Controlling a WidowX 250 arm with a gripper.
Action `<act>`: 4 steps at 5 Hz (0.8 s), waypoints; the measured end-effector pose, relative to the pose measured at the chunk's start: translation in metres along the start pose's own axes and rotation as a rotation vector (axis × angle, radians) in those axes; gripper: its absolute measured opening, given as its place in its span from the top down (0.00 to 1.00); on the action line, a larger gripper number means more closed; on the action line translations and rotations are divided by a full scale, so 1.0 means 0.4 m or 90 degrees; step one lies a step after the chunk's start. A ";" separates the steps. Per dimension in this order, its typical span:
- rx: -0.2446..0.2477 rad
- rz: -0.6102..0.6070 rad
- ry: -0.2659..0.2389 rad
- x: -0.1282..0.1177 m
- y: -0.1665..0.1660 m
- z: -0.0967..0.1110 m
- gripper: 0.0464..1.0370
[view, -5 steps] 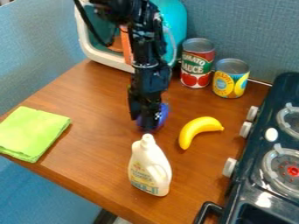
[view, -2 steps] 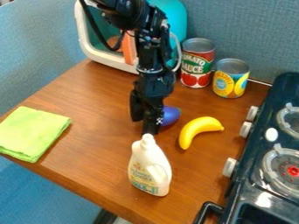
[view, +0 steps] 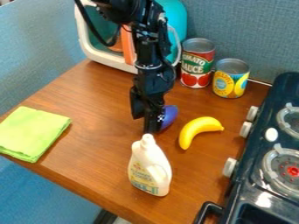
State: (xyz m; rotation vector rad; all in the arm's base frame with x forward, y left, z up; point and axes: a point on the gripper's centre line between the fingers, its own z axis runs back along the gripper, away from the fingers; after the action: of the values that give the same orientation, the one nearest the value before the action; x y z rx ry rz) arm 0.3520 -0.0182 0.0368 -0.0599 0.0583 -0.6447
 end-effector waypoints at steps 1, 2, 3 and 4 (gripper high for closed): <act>0.004 -0.001 -0.015 -0.003 -0.005 0.017 0.04; 0.030 0.017 -0.050 -0.034 -0.010 0.084 0.04; 0.073 0.089 -0.079 -0.124 0.027 0.167 0.04; 0.079 0.180 -0.064 -0.217 0.059 0.193 0.04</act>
State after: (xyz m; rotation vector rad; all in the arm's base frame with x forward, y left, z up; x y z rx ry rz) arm 0.3026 0.0558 0.1152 0.0350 -0.0693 -0.3607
